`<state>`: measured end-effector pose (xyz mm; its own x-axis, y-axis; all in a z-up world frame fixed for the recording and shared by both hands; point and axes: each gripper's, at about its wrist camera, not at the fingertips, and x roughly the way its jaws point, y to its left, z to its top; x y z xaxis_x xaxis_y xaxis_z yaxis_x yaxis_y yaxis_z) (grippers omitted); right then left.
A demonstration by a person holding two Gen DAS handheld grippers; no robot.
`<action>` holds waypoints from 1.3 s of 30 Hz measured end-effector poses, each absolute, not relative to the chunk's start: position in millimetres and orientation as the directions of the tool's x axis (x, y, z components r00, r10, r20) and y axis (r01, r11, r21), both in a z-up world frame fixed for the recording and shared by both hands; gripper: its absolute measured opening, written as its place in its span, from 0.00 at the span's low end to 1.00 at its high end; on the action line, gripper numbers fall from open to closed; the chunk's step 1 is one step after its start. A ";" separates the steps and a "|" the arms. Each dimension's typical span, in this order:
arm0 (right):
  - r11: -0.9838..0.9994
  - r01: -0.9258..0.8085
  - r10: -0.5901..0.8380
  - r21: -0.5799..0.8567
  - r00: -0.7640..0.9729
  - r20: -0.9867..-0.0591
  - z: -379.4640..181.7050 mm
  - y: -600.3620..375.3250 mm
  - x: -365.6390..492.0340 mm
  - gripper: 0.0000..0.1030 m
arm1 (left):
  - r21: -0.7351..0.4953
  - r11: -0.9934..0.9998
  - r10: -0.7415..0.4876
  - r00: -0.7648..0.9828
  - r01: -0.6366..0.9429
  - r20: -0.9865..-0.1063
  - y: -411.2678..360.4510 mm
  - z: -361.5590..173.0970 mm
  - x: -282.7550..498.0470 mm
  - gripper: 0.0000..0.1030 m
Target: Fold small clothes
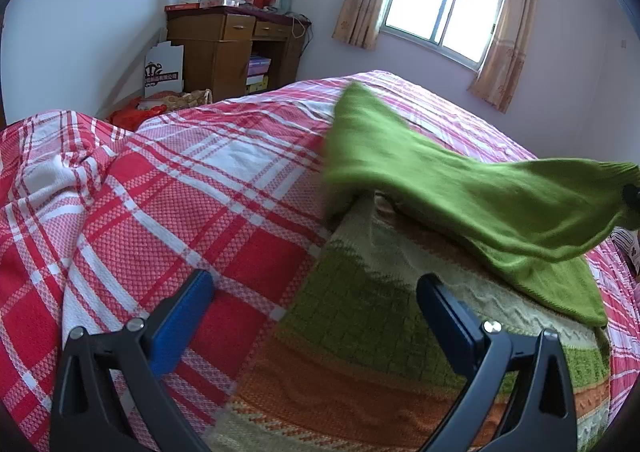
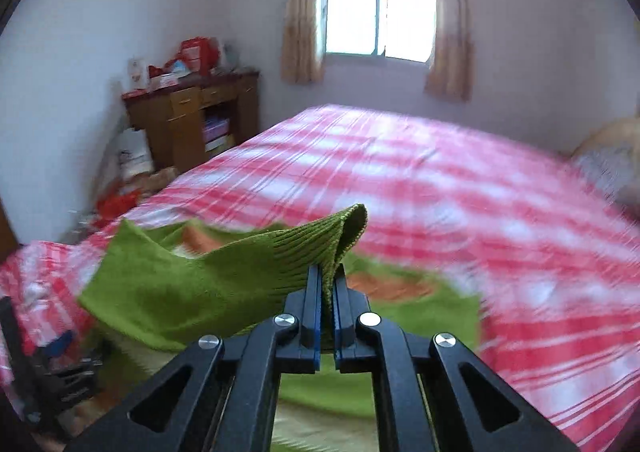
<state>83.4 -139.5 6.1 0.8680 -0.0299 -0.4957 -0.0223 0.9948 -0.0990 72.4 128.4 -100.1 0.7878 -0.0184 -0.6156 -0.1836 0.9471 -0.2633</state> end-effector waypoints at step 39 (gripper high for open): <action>0.977 0.031 0.110 0.209 0.773 -0.625 -53.9 -247.7 65.5 0.08 | -0.015 0.981 0.144 0.781 -0.193 -0.607 90.9 -53.7 86.6 1.00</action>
<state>65.5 -247.7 -53.9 0.7731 0.1096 -0.6248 0.0307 0.9773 0.2095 86.6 90.9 -53.7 0.7812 0.1442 -0.6074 -0.1930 0.9811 -0.0153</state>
